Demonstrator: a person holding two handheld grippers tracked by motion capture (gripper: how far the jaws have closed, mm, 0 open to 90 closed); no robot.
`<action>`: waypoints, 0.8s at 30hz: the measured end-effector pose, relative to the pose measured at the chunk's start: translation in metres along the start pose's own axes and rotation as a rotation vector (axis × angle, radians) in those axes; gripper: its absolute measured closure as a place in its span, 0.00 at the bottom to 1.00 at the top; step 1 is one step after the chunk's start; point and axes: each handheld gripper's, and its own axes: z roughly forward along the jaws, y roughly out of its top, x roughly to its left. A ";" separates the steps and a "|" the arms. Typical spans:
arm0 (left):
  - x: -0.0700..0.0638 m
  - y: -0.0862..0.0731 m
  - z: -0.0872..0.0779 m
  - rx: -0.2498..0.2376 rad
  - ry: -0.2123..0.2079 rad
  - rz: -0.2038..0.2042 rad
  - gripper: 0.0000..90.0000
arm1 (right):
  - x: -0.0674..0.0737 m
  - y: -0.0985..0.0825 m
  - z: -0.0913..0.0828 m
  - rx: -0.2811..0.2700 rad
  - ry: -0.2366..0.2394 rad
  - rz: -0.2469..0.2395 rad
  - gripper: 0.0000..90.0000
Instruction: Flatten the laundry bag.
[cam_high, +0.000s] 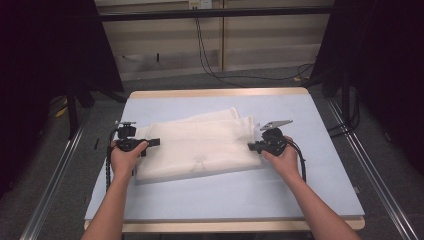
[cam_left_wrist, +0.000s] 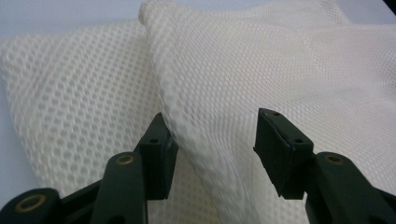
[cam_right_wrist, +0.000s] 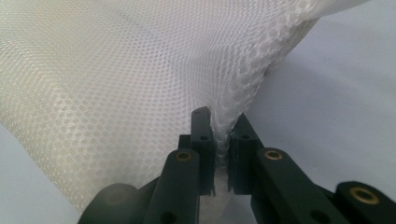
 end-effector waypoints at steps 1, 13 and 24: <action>0.000 0.002 0.001 -0.017 -0.009 -0.016 0.55 | 0.000 0.000 0.000 0.001 0.002 -0.003 0.93; -0.044 -0.008 -0.025 0.027 -0.136 0.172 0.93 | 0.001 0.000 -0.008 -0.029 -0.030 0.022 0.72; -0.081 -0.055 -0.034 0.090 -0.248 0.274 0.93 | 0.008 0.003 -0.024 -0.052 -0.091 0.034 0.52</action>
